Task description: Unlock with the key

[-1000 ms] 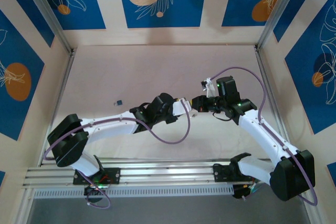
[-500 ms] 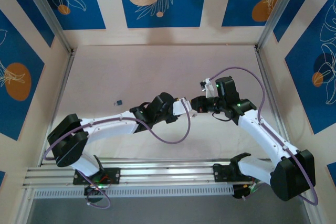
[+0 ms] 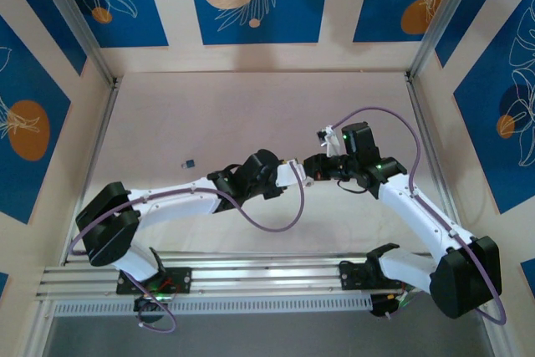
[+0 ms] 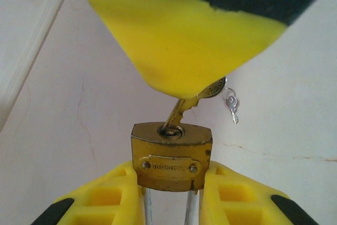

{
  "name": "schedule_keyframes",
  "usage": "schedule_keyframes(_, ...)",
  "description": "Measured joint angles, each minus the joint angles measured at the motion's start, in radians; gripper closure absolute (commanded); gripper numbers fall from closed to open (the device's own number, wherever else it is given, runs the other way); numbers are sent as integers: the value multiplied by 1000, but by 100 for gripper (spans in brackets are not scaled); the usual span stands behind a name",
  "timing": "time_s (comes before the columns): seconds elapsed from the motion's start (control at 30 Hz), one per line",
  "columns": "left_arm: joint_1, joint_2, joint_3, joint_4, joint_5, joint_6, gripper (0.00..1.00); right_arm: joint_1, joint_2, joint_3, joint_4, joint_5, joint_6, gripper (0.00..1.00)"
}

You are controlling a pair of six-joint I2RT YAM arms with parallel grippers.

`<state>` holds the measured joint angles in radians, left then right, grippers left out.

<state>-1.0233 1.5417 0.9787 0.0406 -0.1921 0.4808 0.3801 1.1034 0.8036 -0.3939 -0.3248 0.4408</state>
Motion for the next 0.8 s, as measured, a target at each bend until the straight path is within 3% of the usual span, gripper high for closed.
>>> schedule_keyframes(0.8,-1,-4,45,-144,80,-19,81,33,14,0,-37,40,-32,100)
